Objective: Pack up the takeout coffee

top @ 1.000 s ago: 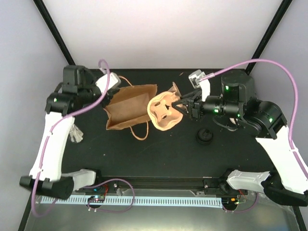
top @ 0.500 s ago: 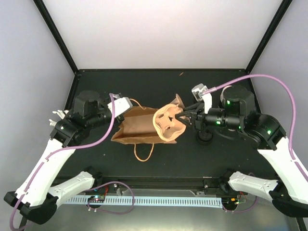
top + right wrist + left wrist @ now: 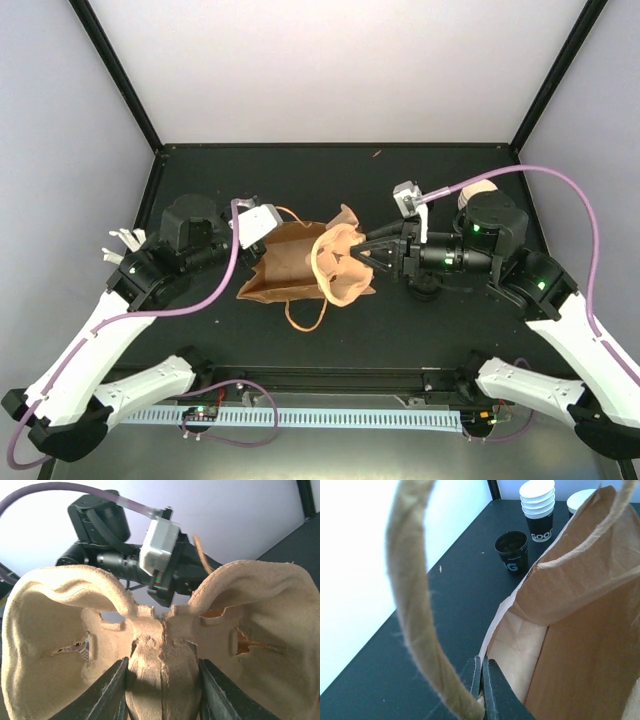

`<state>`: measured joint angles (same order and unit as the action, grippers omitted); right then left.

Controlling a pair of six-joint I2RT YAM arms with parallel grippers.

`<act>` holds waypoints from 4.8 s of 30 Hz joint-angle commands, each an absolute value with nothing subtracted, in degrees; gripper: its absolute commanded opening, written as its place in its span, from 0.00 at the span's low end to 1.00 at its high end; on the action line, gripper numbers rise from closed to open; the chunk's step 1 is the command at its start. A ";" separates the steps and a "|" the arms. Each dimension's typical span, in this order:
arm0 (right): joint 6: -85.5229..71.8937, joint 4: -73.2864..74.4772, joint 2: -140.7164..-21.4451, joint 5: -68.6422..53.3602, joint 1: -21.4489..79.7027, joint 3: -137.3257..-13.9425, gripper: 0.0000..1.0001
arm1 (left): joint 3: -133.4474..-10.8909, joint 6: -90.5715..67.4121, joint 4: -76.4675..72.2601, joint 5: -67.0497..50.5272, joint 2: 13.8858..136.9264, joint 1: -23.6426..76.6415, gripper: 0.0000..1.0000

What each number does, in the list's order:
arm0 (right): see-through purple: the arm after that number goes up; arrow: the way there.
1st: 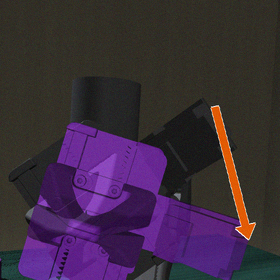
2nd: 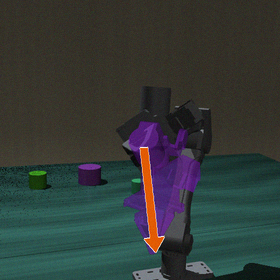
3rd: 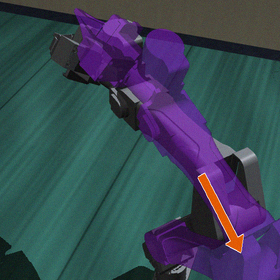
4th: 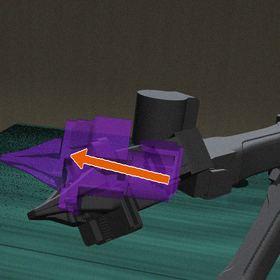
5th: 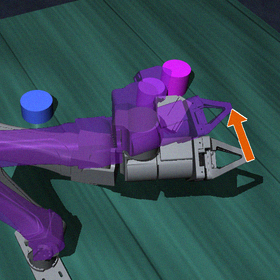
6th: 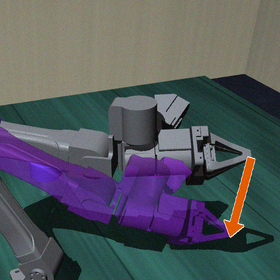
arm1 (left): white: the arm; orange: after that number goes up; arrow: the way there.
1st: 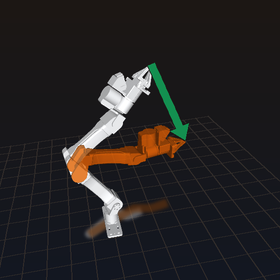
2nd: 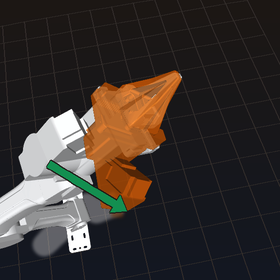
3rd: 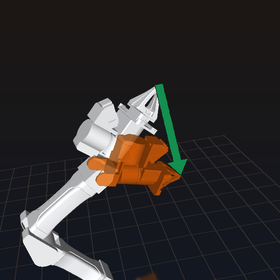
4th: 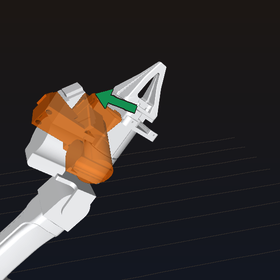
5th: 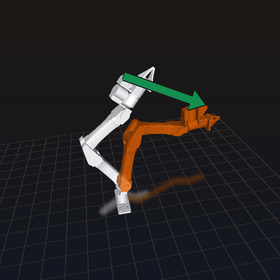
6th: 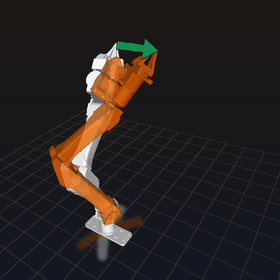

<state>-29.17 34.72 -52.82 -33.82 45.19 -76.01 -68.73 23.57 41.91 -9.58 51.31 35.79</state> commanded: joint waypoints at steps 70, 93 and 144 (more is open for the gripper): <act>-26.33 46.38 -74.47 26.74 67.14 -79.63 0.38 | -75.89 8.93 40.02 -10.82 57.07 38.50 0.02; -27.25 46.15 -78.75 28.43 69.61 -73.14 0.38 | -79.09 -1.18 40.56 -13.76 63.58 39.09 0.01; -30.86 46.12 -88.84 26.31 64.53 -72.99 0.39 | -78.76 -6.11 39.70 -14.65 61.37 42.90 0.02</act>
